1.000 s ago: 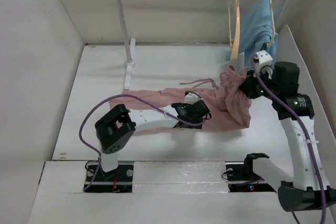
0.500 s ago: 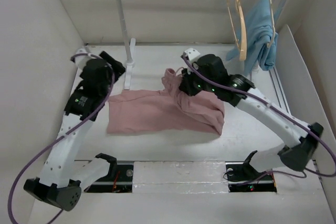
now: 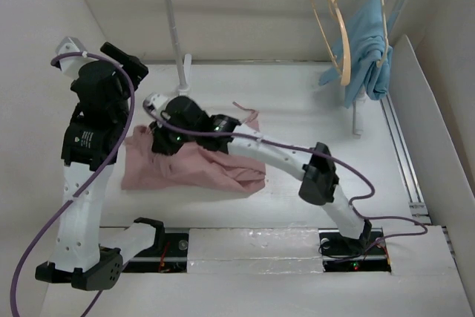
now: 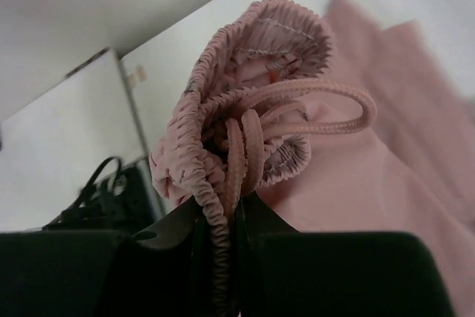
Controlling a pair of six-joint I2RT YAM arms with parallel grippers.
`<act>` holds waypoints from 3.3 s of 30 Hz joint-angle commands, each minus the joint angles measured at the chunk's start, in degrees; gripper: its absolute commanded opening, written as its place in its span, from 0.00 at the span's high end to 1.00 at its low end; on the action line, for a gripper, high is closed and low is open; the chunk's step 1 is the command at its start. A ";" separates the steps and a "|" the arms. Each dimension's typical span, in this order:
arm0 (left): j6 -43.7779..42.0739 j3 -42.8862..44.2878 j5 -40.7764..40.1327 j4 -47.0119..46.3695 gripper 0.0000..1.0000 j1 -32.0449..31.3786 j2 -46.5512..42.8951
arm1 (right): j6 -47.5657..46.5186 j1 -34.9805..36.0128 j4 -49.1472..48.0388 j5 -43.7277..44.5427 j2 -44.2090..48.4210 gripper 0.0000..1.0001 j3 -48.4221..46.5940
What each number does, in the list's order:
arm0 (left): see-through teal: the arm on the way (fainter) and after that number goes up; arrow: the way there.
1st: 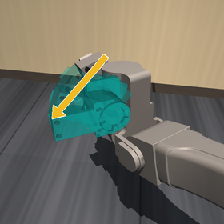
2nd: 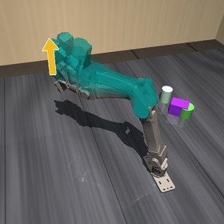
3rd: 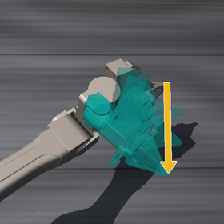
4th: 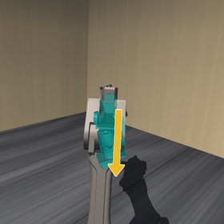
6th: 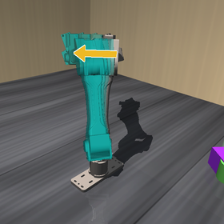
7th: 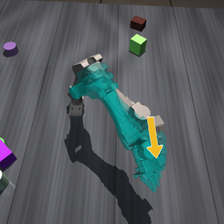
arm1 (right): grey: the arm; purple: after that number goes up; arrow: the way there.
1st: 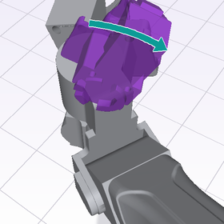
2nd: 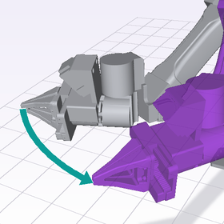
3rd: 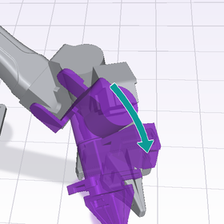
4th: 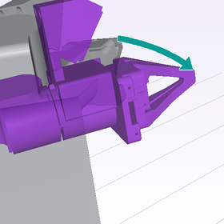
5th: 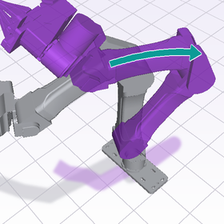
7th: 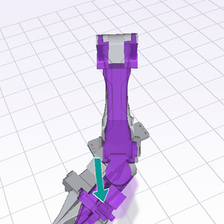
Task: Place the trousers on the hanger
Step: Fold the trousers at the center of the board.
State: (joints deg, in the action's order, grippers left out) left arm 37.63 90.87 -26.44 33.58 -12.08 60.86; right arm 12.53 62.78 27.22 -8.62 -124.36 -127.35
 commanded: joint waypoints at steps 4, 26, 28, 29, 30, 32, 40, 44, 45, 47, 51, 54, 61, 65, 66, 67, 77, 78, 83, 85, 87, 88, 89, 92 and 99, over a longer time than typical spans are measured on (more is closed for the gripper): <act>-8.87 8.08 -14.06 1.31 0.25 0.39 -0.57 | 4.26 0.60 -14.93 -16.16 -5.21 0.21 1.13; -14.60 -17.59 18.71 -5.48 0.29 -12.27 27.86 | -13.85 -19.81 -15.96 -13.07 41.91 0.54 72.67; -14.69 -15.82 14.86 -1.34 0.30 -12.27 30.01 | -13.68 -20.33 -17.55 -14.32 41.48 0.46 74.43; -13.73 -16.42 13.27 -0.81 0.30 -12.27 29.84 | -13.59 -20.33 -17.99 -13.88 40.78 0.43 74.87; -13.46 -17.21 13.08 -1.84 0.30 -11.14 28.89 | -13.59 -20.33 -19.30 -13.62 40.16 0.35 75.14; -13.37 -21.51 19.64 -5.18 0.25 -8.85 25.64 | -13.50 -20.33 -20.19 -13.26 37.80 0.34 75.67; -13.11 -17.23 27.23 -9.58 0.28 -15.77 37.29 | -14.11 -22.27 -22.74 -13.00 33.92 0.90 77.16; -11.17 -14.41 27.75 -10.64 0.54 -15.79 44.24 | -14.73 -22.27 -20.90 -11.95 35.75 1.00 77.95; -11.08 -13.97 28.10 -10.56 0.59 -15.79 45.47 | -14.82 -22.27 -19.85 -10.64 36.72 1.00 78.74; -10.65 -12.83 28.37 -12.21 0.90 -15.79 48.37 | -15.08 -21.22 -17.92 -8.62 41.88 1.00 80.93; -9.94 -10.11 27.05 -12.23 1.00 -15.79 50.32 | -14.91 -20.69 -17.11 -7.55 44.02 1.00 83.49; -9.68 -6.51 25.14 -12.05 1.00 -15.79 52.16 | -14.38 -20.68 -17.90 -8.60 44.20 1.00 86.03; -10.99 5.09 25.29 -7.49 1.00 -14.74 57.70 | -14.73 -20.08 -15.28 -6.68 45.69 1.00 84.46; -12.75 9.68 25.04 -2.91 1.00 -15.51 58.59 | -16.75 -22.16 -13.42 -4.64 45.17 0.82 81.65; -13.36 8.55 24.33 -2.91 0.86 -15.52 56.32 | -17.19 -23.40 -13.42 -5.61 44.99 0.72 80.86; -13.54 7.23 23.89 -3.17 0.77 -16.04 54.47 | -18.15 -24.54 -13.25 -7.36 44.90 0.64 80.07; -1.35 -21.92 6.44 -4.06 0.22 -7.28 18.91 | -22.99 -36.67 -13.08 -15.45 36.39 0.22 67.86; 1.28 -24.23 4.74 -2.92 0.19 -5.61 16.51 | -23.17 -37.20 -12.81 -16.16 35.51 0.21 66.98; 10.70 -38.98 11.45 1.57 0.18 13.44 0.44 | -23.34 -38.35 -13.69 -18.80 37.16 0.19 66.97; 11.85 -41.29 14.38 3.75 0.19 23.30 -2.58 | -23.52 -37.82 -12.99 -19.85 38.30 0.19 68.45; 15.78 -41.48 13.53 7.18 0.19 24.38 -2.68 | -23.09 -36.07 -13.42 -20.73 41.20 0.19 70.21; 16.68 -41.13 12.99 9.72 0.18 24.38 -1.89 | -22.73 -35.54 -14.12 -21.17 42.43 0.19 71.35; 17.82 -40.78 11.94 11.14 0.18 24.38 -0.41 | -22.73 -34.84 -14.39 -21.26 43.57 0.19 73.02; 20.90 -41.38 12.36 15.63 0.15 24.38 1.54 | -23.78 -32.99 -13.16 -21.70 46.48 0.19 74.26; 25.21 -47.89 14.75 14.76 0.12 24.38 -0.21 | -27.56 -34.83 -11.23 -26.61 48.42 0.19 75.49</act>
State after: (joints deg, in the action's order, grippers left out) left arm 58.39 43.70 -11.81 46.09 12.34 62.30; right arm -12.40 29.50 15.84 -31.20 -76.95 -52.62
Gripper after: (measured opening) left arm 0.878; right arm 0.813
